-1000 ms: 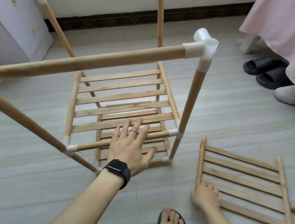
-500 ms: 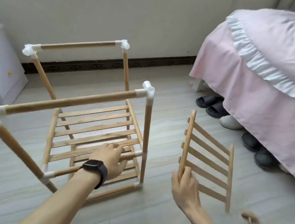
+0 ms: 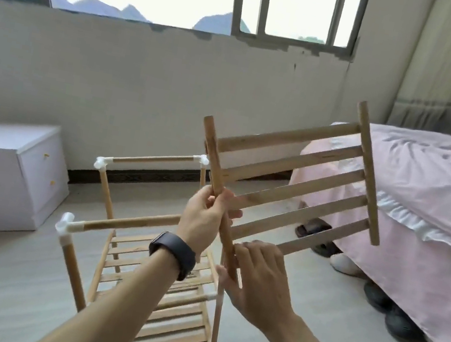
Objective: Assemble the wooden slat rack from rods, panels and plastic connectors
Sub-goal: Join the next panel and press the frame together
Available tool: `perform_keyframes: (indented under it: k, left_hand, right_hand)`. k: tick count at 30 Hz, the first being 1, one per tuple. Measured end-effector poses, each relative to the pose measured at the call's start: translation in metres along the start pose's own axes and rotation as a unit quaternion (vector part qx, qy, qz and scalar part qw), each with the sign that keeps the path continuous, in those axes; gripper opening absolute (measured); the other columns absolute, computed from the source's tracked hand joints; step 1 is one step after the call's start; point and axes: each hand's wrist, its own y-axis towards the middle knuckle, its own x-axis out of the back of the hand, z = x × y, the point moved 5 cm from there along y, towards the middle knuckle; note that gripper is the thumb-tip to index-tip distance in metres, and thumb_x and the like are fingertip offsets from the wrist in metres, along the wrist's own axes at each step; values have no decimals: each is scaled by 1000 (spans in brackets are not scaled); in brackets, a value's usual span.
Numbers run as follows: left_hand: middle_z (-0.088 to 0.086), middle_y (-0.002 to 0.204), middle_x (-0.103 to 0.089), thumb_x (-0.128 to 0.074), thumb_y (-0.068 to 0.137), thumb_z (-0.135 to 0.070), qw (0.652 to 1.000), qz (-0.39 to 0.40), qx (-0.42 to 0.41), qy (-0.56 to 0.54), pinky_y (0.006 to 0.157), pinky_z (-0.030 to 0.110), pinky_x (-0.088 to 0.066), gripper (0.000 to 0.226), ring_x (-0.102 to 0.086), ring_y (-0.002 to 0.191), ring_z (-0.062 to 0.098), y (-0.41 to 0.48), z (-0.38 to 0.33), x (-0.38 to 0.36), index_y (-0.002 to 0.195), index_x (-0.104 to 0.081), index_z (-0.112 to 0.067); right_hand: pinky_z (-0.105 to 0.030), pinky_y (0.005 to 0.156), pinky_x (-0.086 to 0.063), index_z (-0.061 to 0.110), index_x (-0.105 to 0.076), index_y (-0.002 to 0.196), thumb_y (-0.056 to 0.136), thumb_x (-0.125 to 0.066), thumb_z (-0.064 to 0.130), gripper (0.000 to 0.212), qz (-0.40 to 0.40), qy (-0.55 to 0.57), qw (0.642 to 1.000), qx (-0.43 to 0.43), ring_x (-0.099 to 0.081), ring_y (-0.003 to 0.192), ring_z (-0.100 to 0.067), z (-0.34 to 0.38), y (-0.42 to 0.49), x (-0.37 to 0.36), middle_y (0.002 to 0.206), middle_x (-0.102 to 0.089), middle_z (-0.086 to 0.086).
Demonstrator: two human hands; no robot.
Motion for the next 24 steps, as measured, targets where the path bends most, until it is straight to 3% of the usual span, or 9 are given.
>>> perform_keyframes:
  k: [2, 5, 9, 12, 14, 16, 18, 20, 24]
  left_hand:
    - [5, 100, -74, -49, 102, -32, 997, -57, -31, -35, 67, 26, -59, 22, -75, 85, 20, -1, -21, 20, 107, -59, -13]
    - [3, 102, -71, -42, 104, -37, 988, -136, -75, -9, 75, 29, -58, 24, -74, 88, 21, 1, -52, 64, 101, -59, -21]
    - [4, 103, -72, -38, 105, -38, 977, -181, -105, 49, 75, 25, -54, 27, -75, 80, 20, 2, -84, 129, 100, -59, -23]
    - [15, 111, -70, -39, 105, -38, 971, -209, -105, 46, 77, 32, -57, 28, -75, 77, 21, -2, -94, 169, 98, -61, -22]
    - [12, 104, -72, -40, 106, -38, 968, -230, -101, 30, 84, 45, -55, 29, -75, 76, 21, -6, -98, 188, 97, -62, -21]
    - [5, 92, -75, -40, 106, -38, 965, -243, -98, 19, 83, 45, -56, 29, -75, 76, 22, -8, -99, 202, 99, -62, -21]
    - [8, 96, -75, -39, 106, -37, 963, -250, -96, 24, 72, 34, -58, 28, -75, 76, 21, -6, -100, 214, 100, -62, -21]
    - [12, 106, -73, -39, 106, -36, 961, -259, -89, 33, 65, 24, -57, 28, -75, 77, 20, -1, -99, 227, 101, -63, -21]
    - [10, 122, -67, -42, 106, -37, 960, -276, -50, 18, 80, 33, -56, 34, -73, 86, 25, 12, -90, 248, 116, -64, -15]
  right_hand:
    - [-41, 100, -46, 20, -68, 103, 91, -66, 55, 37, -31, 15, 999, 20, -61, 110, -20, 10, 20, 12, 114, -68, 0]
    - [-40, 108, -36, 19, -56, 124, 89, -63, 55, 51, -104, 27, 994, 3, -48, 129, -26, 9, 45, 31, 140, -54, -13]
    - [-50, 118, -24, 11, -42, 141, 87, -60, 53, 71, -184, 25, 971, -153, -29, 147, -34, -29, 74, 54, 161, -26, -19]
    - [-57, 116, -24, 12, -29, 150, 88, -48, 62, 82, -148, 68, 951, -263, -24, 149, -36, -56, 88, 45, 164, -20, -15]
    - [-54, 111, -33, 15, -30, 145, 90, -45, 71, 80, -81, 176, 934, -300, -40, 138, -35, -68, 95, 28, 152, -39, -16]
    - [-46, 93, -47, 10, -48, 121, 91, -38, 79, 76, 8, 345, 883, -318, -63, 108, -28, -67, 101, 8, 116, -63, -11]
    - [-41, 79, -55, 3, -56, 104, 94, -36, 68, 70, 78, 471, 805, -352, -72, 88, -30, -62, 100, -8, 98, -70, -19]
    - [-36, 66, -59, 1, -64, 96, 97, -37, 60, 65, 112, 570, 721, -377, -72, 72, -34, -54, 98, -17, 91, -70, -26]
    - [-32, 54, -51, 16, -66, 75, 104, -38, 53, 55, 173, 669, 608, -392, -56, 57, -22, -44, 107, -24, 75, -61, -10]
